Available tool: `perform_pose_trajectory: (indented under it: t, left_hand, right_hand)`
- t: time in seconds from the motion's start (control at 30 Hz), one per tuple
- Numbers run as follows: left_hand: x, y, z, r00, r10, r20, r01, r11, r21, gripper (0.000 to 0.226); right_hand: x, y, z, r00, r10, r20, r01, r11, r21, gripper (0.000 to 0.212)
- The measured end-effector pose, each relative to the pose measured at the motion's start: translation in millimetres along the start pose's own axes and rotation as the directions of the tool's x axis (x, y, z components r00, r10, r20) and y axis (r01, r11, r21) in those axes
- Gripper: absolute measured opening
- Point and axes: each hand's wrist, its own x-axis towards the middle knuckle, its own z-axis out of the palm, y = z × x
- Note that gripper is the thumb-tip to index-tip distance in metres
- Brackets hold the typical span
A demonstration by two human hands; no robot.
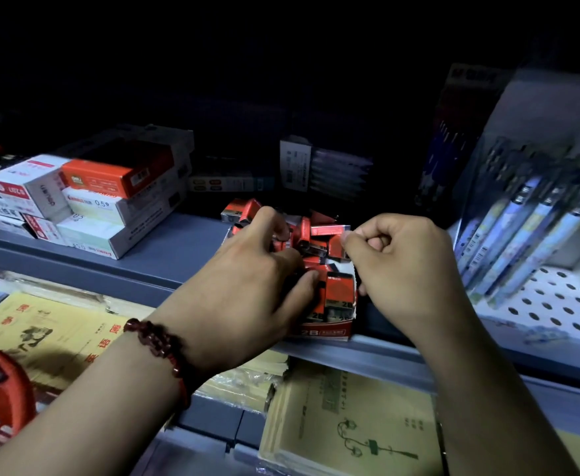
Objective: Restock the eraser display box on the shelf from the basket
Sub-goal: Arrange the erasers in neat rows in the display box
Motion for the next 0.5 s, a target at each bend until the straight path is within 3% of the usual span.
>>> perform_pose_trajectory:
  t: [0.5]
  left_hand:
    - [-1.0,-7.9,2.2,0.999,0.009,-0.036,-0.012,0.995,-0.102,0.044]
  right_hand:
    - [-0.8,-0.7,-0.7,1.0,0.002,0.015,-0.003,1.0,0.025,0.025]
